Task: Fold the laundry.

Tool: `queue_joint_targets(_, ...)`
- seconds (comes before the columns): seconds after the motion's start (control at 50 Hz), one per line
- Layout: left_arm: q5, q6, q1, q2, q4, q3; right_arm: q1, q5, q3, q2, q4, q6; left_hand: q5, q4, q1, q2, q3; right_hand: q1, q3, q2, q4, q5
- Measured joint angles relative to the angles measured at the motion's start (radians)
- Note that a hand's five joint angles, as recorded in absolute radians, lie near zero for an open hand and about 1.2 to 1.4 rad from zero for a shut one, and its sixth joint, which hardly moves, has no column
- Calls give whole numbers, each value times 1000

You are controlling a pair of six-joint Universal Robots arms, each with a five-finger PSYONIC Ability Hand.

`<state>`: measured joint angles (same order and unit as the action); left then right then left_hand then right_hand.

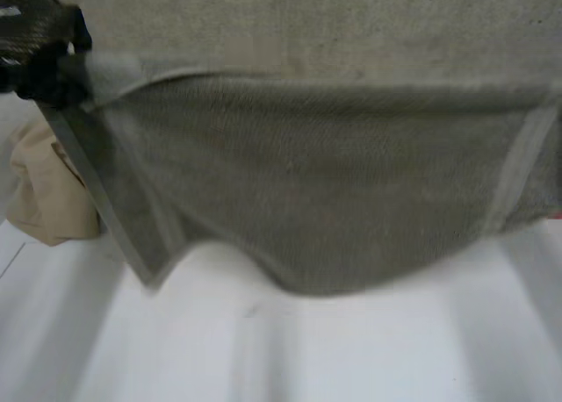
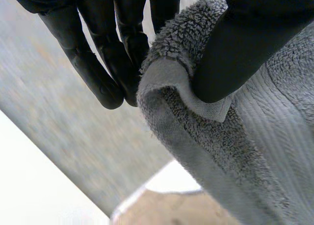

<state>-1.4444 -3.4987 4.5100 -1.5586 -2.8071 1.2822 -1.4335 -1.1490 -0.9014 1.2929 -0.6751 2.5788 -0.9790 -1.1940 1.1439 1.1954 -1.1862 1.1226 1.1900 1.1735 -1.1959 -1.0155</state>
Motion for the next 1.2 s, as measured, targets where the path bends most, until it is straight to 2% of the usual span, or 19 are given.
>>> queue_joint_targets(0.1,-39,-13,-3,-203,34,-102,-73,-45,6,-103,2,-81,0,0,0,0,0,0,0,0,0,0)
queue_joint_targets(0.22,-104,-44,-52,-458,39,-353,-170,-155,87,-241,123,-130,0,0,0,0,0,0,0,0,0,0)
queue_joint_targets(0.3,-137,-45,-89,-633,33,-635,-228,-249,202,-328,357,-86,0,0,0,0,0,0,0,0,0,0)
queue_joint_targets(0.36,-157,-15,-106,-731,6,-842,-247,-309,265,-355,596,4,0,0,0,1,0,0,0,0,-1,0)
queue_joint_targets(0.46,-195,155,-99,-745,-156,-1060,-248,-387,281,-335,942,174,0,0,0,1,-2,0,0,0,-2,0)
queue_joint_targets(0.5,-210,224,-94,-725,-231,-1081,-245,-406,261,-314,1050,240,0,0,0,1,-2,0,0,0,-2,0)
queue_joint_targets(0.54,-213,262,-91,-706,-282,-1062,-243,-402,236,-298,1084,273,0,0,0,1,-2,0,0,0,-2,0)
queue_joint_targets(0.66,-185,278,-84,-670,-361,-894,-245,-331,157,-279,1003,293,0,0,0,1,-2,0,0,0,-2,0)
queue_joint_targets(0.9,-158,168,-76,-720,-372,-511,-248,-183,-45,-359,783,207,0,0,0,1,-2,0,0,0,-2,0)
queue_joint_targets(1.08,-142,15,-54,-737,-316,-223,-224,-167,-202,-444,670,42,0,0,0,1,-2,0,0,0,-2,0)
queue_joint_targets(1.2,-103,-121,-20,-626,-218,7,-164,-176,-332,-358,459,-90,0,0,0,1,-2,0,0,0,-2,0)
